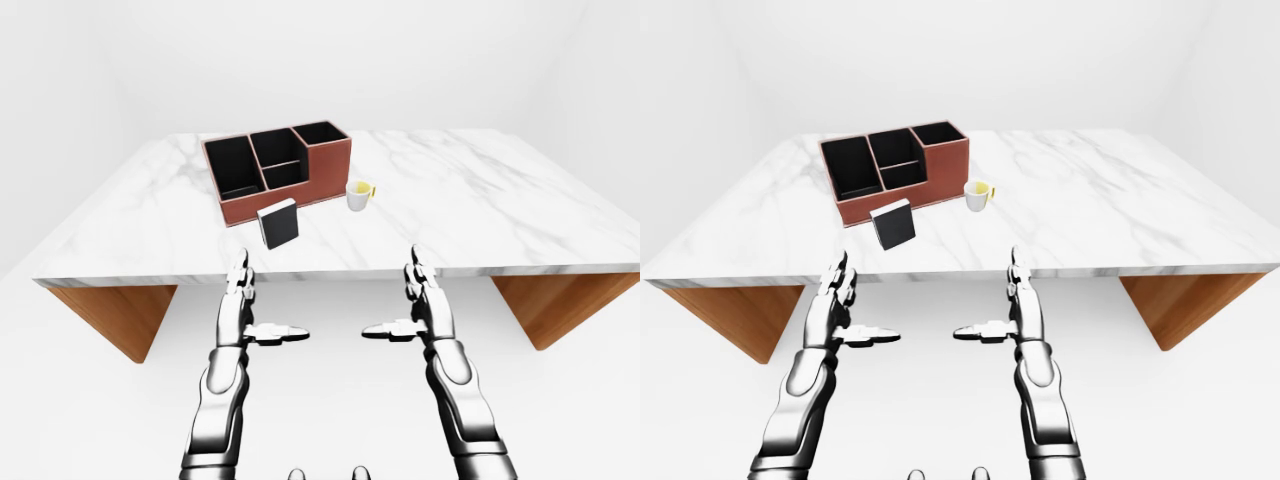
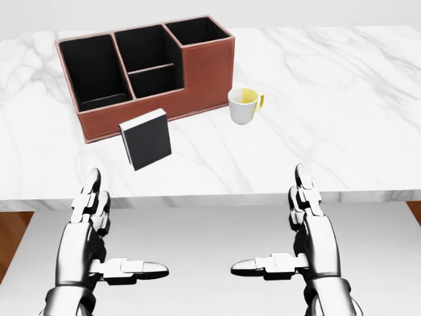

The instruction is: Pick up the book and place it in the front compartment of the caddy.

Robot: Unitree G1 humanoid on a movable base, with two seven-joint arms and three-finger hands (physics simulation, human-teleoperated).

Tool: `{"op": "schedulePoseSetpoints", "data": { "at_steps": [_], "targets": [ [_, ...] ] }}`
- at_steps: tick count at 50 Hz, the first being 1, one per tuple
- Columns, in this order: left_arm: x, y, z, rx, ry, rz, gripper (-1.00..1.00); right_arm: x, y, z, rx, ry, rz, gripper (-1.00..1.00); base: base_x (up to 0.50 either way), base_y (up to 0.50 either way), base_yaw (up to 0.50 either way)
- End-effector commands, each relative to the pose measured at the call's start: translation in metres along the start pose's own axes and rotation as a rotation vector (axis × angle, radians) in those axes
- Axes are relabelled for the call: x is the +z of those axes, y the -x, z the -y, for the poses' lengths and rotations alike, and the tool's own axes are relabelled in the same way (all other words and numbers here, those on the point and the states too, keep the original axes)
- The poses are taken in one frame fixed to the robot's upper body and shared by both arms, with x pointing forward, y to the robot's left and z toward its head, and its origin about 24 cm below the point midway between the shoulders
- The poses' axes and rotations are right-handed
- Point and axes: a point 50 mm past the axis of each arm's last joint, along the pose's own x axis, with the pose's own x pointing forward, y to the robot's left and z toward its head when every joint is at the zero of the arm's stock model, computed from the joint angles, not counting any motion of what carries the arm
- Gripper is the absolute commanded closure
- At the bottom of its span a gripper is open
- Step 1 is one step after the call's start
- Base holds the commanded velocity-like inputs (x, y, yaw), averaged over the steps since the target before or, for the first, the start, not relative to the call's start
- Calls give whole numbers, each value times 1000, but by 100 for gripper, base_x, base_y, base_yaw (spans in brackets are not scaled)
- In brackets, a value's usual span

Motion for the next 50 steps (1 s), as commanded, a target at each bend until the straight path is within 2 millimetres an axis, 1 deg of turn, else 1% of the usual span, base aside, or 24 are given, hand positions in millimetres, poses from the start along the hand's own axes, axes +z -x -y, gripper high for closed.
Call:
{"op": "schedulePoseSetpoints", "data": {
  "at_steps": [1,2,4,5,11,13,15,16,18,19,22,23,24,28,29,31,32,33,35,42,47,48,50],
  "targets": [
    [6,3,-10,0,46,44,-100,0,0,6,6,3,0,-100,0,0,0],
    [6,3,-10,0,48,45,-100,0,0,6,6,2,0,-100,0,0,0],
    [10,4,-13,-1,89,56,-100,0,0,6,7,5,1,-100,0,0,0],
    [11,5,-16,-10,144,57,-100,0,0,6,7,5,0,-100,0,0,0],
    [21,9,-24,-24,250,89,-100,3,1,7,9,-16,12,-100,0,0,0],
    [26,13,-30,-1,270,113,-100,3,1,7,8,-17,11,-100,0,0,0],
    [31,18,-36,17,254,140,-100,2,0,6,11,-12,9,-100,0,0,0],
    [40,25,-39,-6,282,186,-100,2,0,6,12,-11,8,-100,0,0,0],
    [45,30,-41,-5,291,201,-100,2,0,6,13,-12,7,-100,0,0,0],
    [53,36,-48,18,290,245,-100,2,0,6,13,-12,8,-100,0,0,0],
    [67,49,-55,27,303,282,-100,1,0,6,14,-9,8,-100,0,0,0],
    [67,49,-56,28,303,286,-100,1,0,6,14,-8,8,-100,0,0,0],
    [76,58,-60,50,300,326,-100,1,0,5,15,-6,9,-100,0,0,0],
    [85,71,-69,90,309,382,-100,1,1,5,16,-7,10,-100,0,0,0],
    [88,78,-75,113,318,405,-100,1,0,5,18,-7,9,-100,0,0,0],
    [91,81,-77,113,332,425,-100,1,0,5,19,-7,9,-100,0,0,0],
    [97,90,-82,125,363,466,-100,1,0,5,19,-8,10,-100,0,0,0],
    [93,92,-84,129,356,454,-100,1,0,5,19,-7,9,-100,0,0,0],
    [93,95,-85,131,343,457,-100,1,0,5,20,-7,10,-100,0,0,0],
    [107,111,-94,158,312,533,-100,2,0,5,20,-9,11,-100,0,0,0],
    [118,131,-99,183,320,607,-100,2,1,5,22,-10,11,-100,0,0,0],
    [119,132,-99,184,319,610,-100,1,1,5,22,-10,11,-100,0,0,0],
    [128,141,-100,189,312,656,-100,2,1,5,23,-14,12,-100,0,0,0]
  ]
}}
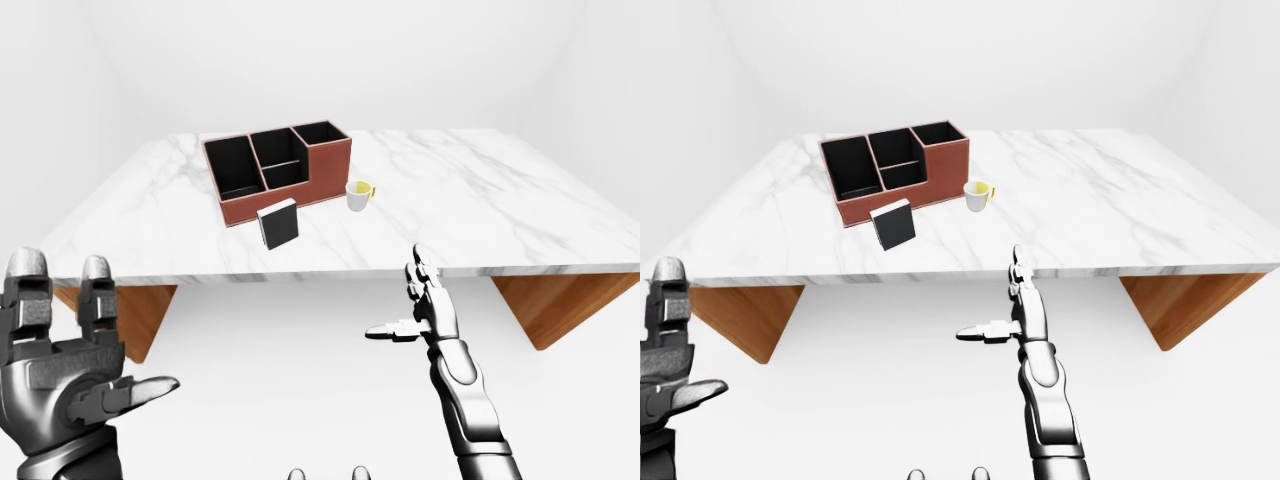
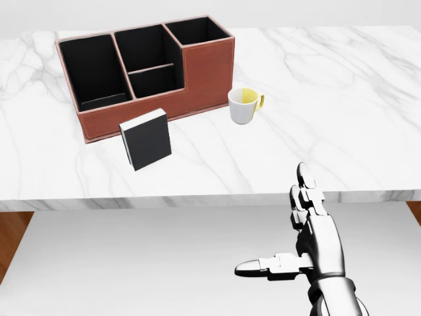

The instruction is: Pick up the book and place it in the front compartment of the caddy.

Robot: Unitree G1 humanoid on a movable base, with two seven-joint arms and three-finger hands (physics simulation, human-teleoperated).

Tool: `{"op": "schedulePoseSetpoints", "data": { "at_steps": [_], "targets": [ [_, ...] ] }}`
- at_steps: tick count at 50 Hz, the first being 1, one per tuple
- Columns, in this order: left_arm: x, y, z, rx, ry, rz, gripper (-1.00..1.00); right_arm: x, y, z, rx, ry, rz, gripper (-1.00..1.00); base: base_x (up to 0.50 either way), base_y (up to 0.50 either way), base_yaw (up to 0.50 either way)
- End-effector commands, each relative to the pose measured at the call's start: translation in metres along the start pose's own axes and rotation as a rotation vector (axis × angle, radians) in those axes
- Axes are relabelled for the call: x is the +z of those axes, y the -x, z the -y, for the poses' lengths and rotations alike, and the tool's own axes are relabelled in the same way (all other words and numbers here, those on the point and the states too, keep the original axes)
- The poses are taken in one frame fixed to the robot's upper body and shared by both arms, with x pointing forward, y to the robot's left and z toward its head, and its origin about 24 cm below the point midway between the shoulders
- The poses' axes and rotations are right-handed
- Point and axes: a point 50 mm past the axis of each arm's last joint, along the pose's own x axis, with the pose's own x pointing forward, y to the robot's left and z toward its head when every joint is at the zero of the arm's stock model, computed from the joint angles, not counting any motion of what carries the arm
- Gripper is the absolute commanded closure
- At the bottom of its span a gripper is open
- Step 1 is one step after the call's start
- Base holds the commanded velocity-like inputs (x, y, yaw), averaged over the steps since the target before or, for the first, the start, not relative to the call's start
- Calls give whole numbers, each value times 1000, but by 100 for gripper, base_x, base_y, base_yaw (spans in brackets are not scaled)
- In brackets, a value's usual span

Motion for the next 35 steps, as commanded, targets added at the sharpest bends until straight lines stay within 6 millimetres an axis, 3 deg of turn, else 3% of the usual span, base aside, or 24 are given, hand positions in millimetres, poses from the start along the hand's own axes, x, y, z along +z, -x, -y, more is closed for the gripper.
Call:
{"op": "schedulePoseSetpoints", "data": {
  "at_steps": [1,11,25,35],
  "targets": [
    [43,17,-1,3,-18,153,-100,1,0,0,3,-5,1,-100,0,0,0],
    [97,32,5,-14,-20,348,-100,1,0,0,7,-8,3,-100,0,0,0],
    [116,39,2,-23,5,390,-100,1,1,-1,14,-6,10,-100,0,0,0],
    [117,39,2,-25,5,384,-100,10,6,-5,62,-34,39,-100,0,0,0]
  ]
}}
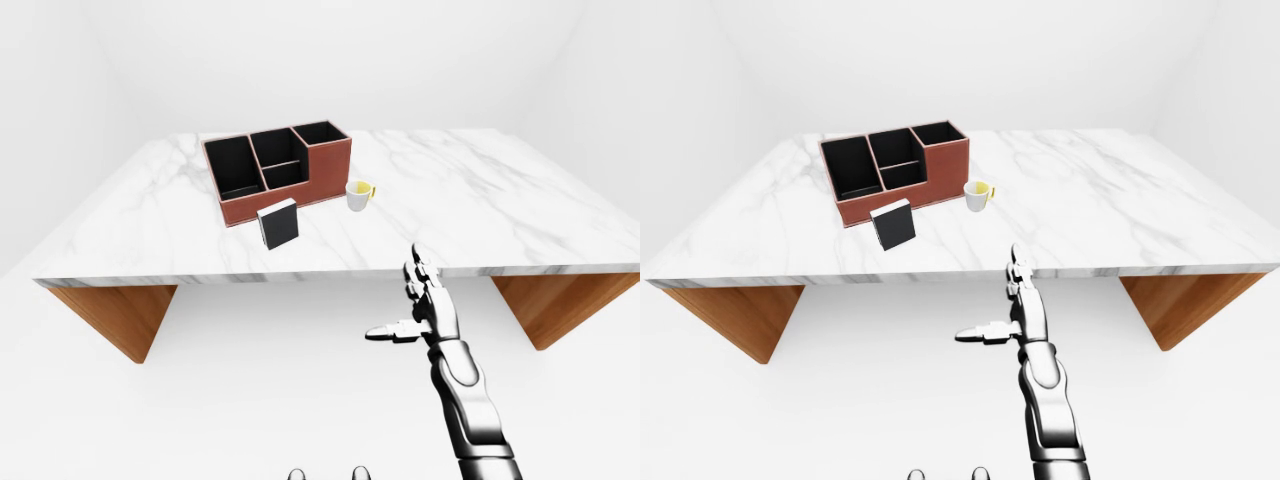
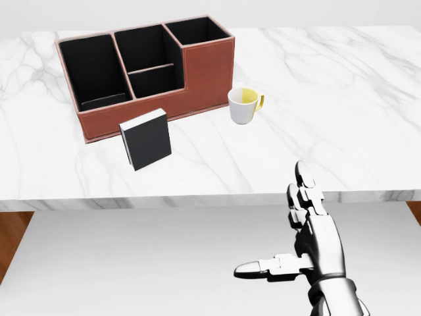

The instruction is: Pick up the book and place it in the front compartment of the caddy.

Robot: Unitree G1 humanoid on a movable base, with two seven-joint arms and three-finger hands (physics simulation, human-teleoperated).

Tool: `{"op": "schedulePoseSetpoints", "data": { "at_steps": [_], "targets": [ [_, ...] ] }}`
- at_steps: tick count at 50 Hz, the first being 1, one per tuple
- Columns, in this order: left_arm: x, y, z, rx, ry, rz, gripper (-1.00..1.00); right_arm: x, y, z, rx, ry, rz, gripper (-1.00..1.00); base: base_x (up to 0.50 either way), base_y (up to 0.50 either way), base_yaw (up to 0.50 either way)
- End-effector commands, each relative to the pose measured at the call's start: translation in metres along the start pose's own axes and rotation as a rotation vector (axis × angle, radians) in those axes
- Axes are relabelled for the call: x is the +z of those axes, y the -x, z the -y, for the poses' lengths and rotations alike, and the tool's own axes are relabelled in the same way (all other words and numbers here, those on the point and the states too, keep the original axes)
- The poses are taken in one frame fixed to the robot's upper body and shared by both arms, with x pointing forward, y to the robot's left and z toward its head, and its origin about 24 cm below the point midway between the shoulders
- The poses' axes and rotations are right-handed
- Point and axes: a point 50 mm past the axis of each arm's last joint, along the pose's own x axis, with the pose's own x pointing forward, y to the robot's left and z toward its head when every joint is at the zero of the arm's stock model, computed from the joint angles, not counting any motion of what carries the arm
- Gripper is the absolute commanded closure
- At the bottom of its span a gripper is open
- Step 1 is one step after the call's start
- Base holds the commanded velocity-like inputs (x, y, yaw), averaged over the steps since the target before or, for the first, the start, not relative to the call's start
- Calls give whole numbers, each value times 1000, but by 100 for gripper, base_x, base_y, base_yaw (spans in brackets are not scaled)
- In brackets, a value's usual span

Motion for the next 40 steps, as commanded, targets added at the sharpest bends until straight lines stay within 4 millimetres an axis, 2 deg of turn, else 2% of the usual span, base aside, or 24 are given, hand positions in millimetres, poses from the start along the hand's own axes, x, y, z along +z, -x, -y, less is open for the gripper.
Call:
{"op": "schedulePoseSetpoints", "data": {
  "at_steps": [1,3,6,7,8,9,10,11,12,13,14,15,40],
  "targets": [
    [8,-1,2,-11,2,14,-100,7,4,-3,40,-17,23,-100,0,0,0],
    [9,-1,1,1,4,31,-100,12,6,-2,37,-42,30,-100,0,0,0],
    [11,0,0,1,-8,38,-100,35,14,-3,35,-23,97,-100,0,0,0],
    [11,0,0,1,-8,38,-100,36,15,-3,35,-23,102,-100,0,0,0],
    [11,1,0,-1,-9,37,-100,49,20,-4,39,-18,158,-100,0,0,0],
    [11,1,0,-1,-9,36,-100,50,21,-4,39,-17,163,-100,0,0,0],
    [12,1,0,-1,-9,36,-100,63,27,-4,38,-16,218,-100,0,0,0],
    [12,1,0,-1,-9,36,-100,64,27,-4,38,-15,223,-100,0,0,0],
    [13,0,0,-1,-3,38,-100,81,35,-5,36,-12,296,-100,0,0,0],
    [13,0,0,-1,-4,39,-100,87,39,-5,38,-10,322,-100,0,0,0],
    [13,3,0,-5,-19,29,-100,143,81,-16,60,-1,579,-100,0,0,0],
    [13,3,0,-5,-21,28,-100,154,88,-17,60,1,632,-100,0,0,0],
    [10,-1,1,-9,7,5,-100,157,92,-22,71,56,648,-100,0,2,0]
  ]
}}
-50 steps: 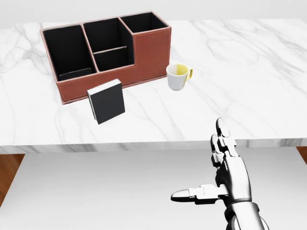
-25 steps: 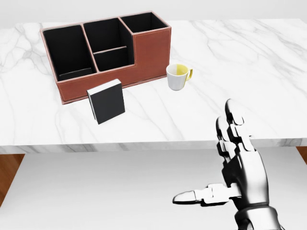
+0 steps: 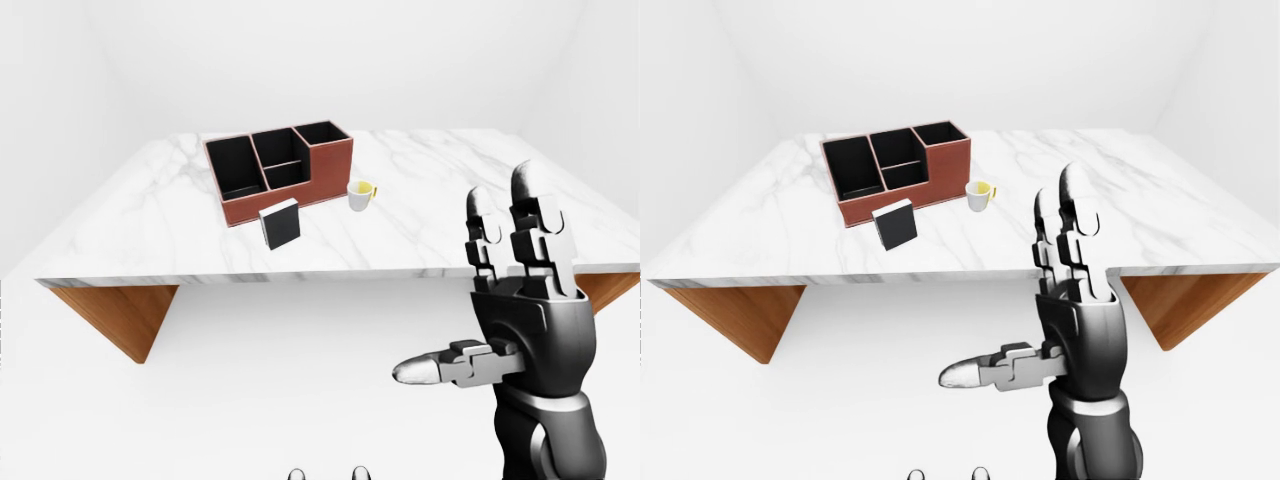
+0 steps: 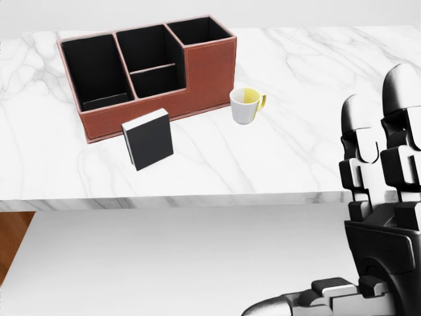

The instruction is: Pick up the book and place it in the front compartment of the caddy.

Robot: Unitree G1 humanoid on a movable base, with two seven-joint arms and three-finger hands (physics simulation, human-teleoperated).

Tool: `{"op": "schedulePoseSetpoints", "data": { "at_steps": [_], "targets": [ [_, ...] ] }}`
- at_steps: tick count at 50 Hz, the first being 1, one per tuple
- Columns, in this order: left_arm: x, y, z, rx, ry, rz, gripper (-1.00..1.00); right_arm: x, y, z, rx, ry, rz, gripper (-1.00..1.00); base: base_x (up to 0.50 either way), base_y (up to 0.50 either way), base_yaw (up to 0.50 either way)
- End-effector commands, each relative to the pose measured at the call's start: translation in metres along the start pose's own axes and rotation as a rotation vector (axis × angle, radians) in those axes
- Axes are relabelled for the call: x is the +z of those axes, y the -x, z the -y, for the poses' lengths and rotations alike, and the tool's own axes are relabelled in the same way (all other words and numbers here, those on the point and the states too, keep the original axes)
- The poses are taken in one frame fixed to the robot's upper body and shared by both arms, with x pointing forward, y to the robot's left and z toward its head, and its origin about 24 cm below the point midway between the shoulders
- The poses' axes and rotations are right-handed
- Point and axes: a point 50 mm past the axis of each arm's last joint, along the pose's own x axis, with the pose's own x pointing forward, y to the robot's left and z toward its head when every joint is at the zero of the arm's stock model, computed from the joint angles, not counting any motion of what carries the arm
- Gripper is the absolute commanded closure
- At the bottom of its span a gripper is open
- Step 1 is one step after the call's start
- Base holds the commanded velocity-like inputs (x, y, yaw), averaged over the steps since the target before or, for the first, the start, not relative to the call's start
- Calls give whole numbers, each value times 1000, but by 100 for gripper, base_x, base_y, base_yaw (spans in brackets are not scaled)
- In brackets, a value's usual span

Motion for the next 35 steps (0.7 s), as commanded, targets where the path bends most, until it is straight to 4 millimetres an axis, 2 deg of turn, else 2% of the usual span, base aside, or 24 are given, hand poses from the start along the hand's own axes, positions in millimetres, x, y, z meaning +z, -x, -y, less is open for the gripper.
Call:
{"op": "schedulePoseSetpoints", "data": {
  "at_steps": [1,20,35],
  "targets": [
    [-2,-1,1,2,16,-12,-100,10,2,-4,18,30,32,-100,0,50,0],
    [-1,3,0,4,-6,3,-100,13,2,-3,9,3,47,-100,0,50,0],
    [-2,2,0,1,0,-7,-100,16,3,-4,12,-11,56,-100,1,0,0]
  ]
}}
